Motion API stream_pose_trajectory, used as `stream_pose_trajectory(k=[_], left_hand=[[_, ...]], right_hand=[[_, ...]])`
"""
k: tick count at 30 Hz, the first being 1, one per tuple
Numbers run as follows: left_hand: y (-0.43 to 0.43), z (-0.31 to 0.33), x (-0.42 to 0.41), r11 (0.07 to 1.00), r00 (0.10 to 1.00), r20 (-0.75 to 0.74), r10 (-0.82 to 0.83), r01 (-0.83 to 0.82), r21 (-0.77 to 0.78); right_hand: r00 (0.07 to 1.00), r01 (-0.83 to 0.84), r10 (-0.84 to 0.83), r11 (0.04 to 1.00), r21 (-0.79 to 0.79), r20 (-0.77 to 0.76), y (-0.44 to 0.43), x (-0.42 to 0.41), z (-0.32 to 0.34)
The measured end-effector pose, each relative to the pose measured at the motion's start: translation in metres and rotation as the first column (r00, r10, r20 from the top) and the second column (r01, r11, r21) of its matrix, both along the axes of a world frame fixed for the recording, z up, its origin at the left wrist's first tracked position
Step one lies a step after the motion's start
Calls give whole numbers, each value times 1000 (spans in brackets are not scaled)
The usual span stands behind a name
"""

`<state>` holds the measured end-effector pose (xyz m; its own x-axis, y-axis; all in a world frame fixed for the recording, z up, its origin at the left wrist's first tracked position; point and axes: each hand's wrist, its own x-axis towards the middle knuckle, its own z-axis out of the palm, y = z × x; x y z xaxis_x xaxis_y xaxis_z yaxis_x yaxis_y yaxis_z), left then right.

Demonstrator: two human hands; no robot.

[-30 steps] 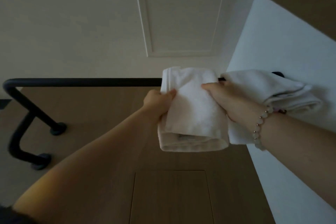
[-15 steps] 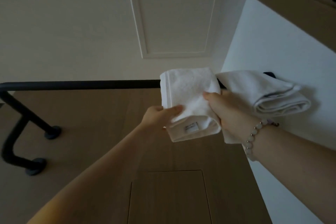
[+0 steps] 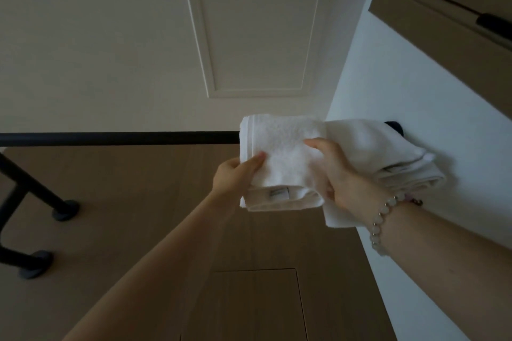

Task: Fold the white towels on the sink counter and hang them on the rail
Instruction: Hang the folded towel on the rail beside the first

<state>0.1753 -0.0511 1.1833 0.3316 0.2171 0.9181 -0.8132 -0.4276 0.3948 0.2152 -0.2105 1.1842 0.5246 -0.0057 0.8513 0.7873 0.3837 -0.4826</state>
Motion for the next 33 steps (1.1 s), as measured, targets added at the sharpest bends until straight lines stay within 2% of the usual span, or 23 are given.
stream_pose_trajectory(k=[4,7,10,13,16,18,20,24,27,33], left_hand=[[11,-9,4,989,983,-120,-140,143,22],[14,-16,11,985,971,-163,-173,175,-4],[16,-16,17,989,981,-133,-144,147,14],[12,-14,16,993,994,-38,-105,107,49],[6,-7,9,994,993,64,-102,99,37],[0,-1,3,995,991,91,-101,100,16],[-4,6,-3,994,989,102,-106,108,-16],[-7,14,-11,998,996,68,-61,63,-27],[0,17,-11,1000,999,52,-9,9,-1],[0,10,-1,998,999,33,-9,7,56]], right_hand=[[991,-126,128,990,-56,36,0,17,-17],[985,-164,169,982,-90,45,-4,21,-24],[989,-139,144,985,-107,40,-8,27,-27],[989,-131,135,987,-89,52,-7,30,-29],[986,-165,166,985,-44,27,-3,31,-28],[983,-169,173,983,-70,59,1,29,-27],[986,-149,155,986,-78,68,6,30,-22],[982,-181,180,983,20,56,10,30,-12],[977,-211,213,974,-86,7,11,31,-12],[982,-189,189,975,-113,-10,9,13,-12]])
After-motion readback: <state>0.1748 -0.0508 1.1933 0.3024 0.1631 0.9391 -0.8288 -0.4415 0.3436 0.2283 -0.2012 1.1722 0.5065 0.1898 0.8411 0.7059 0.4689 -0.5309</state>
